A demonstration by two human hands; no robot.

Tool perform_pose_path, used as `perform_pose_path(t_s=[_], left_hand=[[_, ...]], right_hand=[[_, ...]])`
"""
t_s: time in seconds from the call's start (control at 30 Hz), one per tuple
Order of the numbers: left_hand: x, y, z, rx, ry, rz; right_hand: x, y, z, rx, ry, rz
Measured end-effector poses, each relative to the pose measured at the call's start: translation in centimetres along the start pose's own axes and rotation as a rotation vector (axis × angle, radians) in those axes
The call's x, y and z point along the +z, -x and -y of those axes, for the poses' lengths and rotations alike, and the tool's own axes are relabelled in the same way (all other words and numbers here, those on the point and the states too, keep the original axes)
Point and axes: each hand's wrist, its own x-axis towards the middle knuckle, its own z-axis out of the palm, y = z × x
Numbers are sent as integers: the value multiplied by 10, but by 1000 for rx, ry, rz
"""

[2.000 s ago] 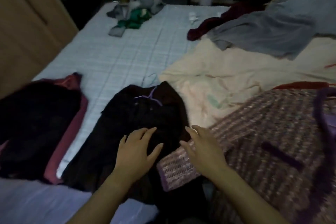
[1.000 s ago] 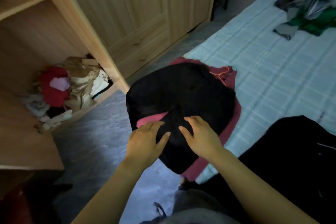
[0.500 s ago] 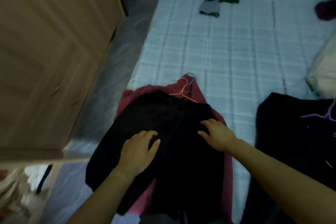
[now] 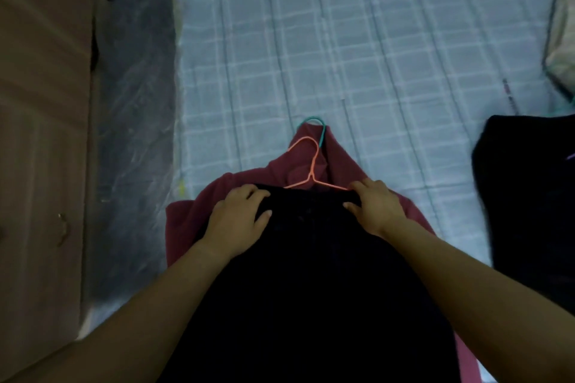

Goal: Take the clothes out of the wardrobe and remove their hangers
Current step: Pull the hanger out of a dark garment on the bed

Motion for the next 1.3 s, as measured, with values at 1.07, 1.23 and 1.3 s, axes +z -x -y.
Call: perform_pose_path(t_s=[1.07, 1.23, 1.3], left_hand=[[8, 315, -367, 450, 249, -452], [18, 342, -480, 568, 324, -415], [17, 345, -519, 594, 404, -412]], right_hand=[[-17, 512, -187, -218, -460, -951], [-42, 597, -264, -111, -382, -1191], [-68, 620, -291, -134, -330, -1289]])
